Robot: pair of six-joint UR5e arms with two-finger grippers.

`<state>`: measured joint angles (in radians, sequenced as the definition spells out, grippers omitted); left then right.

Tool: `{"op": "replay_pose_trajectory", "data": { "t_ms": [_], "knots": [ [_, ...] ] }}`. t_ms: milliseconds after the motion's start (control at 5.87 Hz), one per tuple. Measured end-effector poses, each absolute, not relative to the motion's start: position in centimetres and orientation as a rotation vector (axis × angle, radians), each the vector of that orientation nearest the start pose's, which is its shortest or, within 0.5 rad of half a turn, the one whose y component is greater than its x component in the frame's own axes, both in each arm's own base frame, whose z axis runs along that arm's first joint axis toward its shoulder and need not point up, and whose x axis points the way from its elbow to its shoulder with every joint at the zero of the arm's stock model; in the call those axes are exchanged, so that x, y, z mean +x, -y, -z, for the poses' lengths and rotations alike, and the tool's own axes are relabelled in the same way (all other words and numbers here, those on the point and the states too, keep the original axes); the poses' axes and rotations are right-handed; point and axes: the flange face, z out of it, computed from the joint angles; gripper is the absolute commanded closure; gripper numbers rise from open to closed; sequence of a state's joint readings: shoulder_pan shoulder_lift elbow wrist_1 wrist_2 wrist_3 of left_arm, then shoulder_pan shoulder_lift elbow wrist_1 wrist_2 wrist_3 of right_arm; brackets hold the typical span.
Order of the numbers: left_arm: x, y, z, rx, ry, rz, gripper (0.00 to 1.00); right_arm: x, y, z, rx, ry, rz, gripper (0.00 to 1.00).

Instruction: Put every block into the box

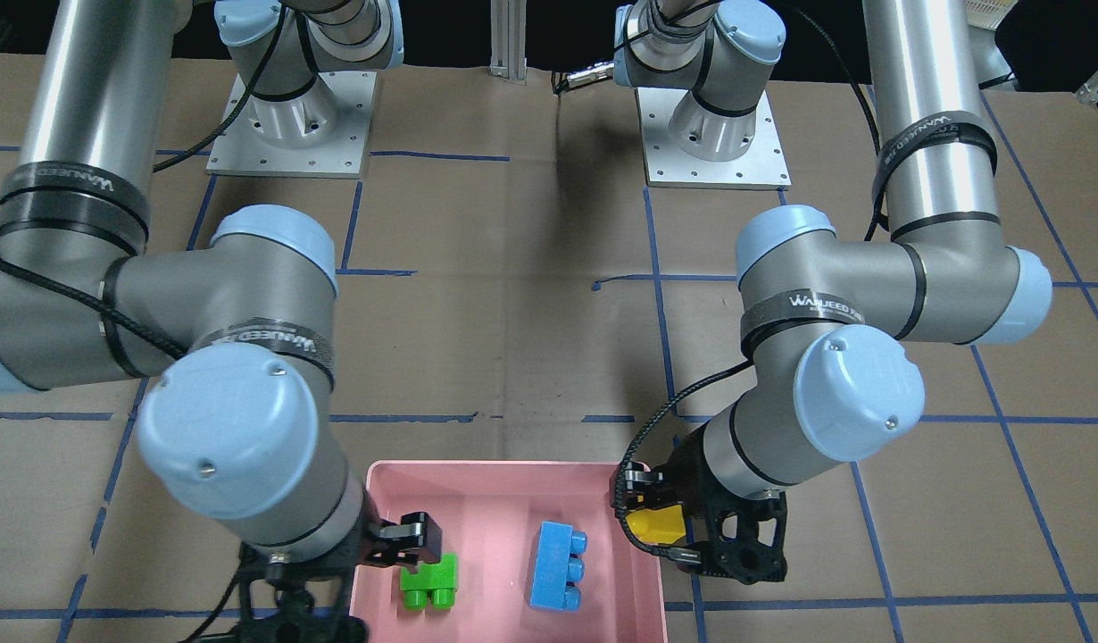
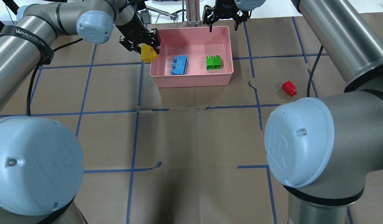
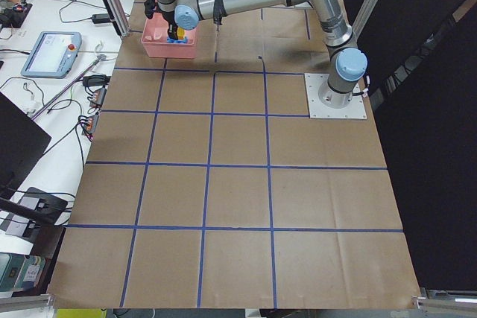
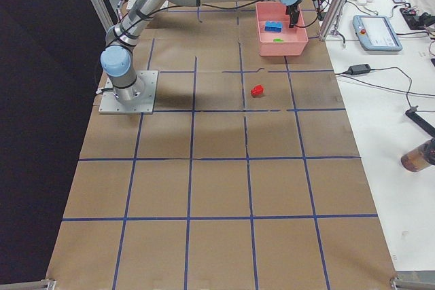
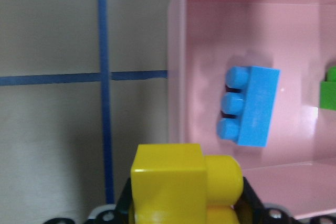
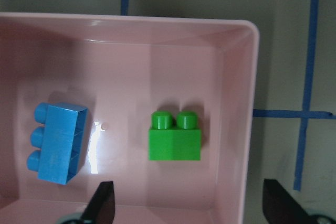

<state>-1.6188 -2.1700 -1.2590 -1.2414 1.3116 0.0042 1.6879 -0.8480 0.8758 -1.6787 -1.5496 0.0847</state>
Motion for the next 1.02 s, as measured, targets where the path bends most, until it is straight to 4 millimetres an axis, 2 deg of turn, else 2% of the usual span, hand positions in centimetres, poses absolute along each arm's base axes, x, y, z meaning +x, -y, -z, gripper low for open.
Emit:
{"op": "replay_pose_trajectory", "data": {
  "t_ms": [170,341,511,682,852,1023],
  "knots": [
    [-21.5,71.3,-30.0,0.125,-3.412,0.091,0.01,16.3,76.3,-39.5,-0.040,-3.124,0.087,0.00],
    [-22.3,71.3,-30.1,0.139,-3.410,0.119,0.01,9.6,76.8,-39.4,-0.068,-3.131,0.046,0.00],
    [-22.3,70.8,-31.1,0.144,-3.405,0.133,0.01,3.8,76.6,-37.4,-0.161,-3.124,-0.023,0.00],
    [-21.8,69.7,-32.7,0.142,-3.361,0.108,0.01,-0.6,75.6,-34.4,-0.254,-3.100,-0.112,0.01],
    [-20.8,67.7,-34.8,0.135,-3.270,0.026,0.01,-2.8,73.7,-31.1,-0.314,-3.059,-0.214,0.01],
    [-19.6,65.0,-37.1,0.127,-3.197,-0.059,0.01,-3.1,71.4,-27.6,-0.339,-3.022,-0.291,0.01]
  ]
}}
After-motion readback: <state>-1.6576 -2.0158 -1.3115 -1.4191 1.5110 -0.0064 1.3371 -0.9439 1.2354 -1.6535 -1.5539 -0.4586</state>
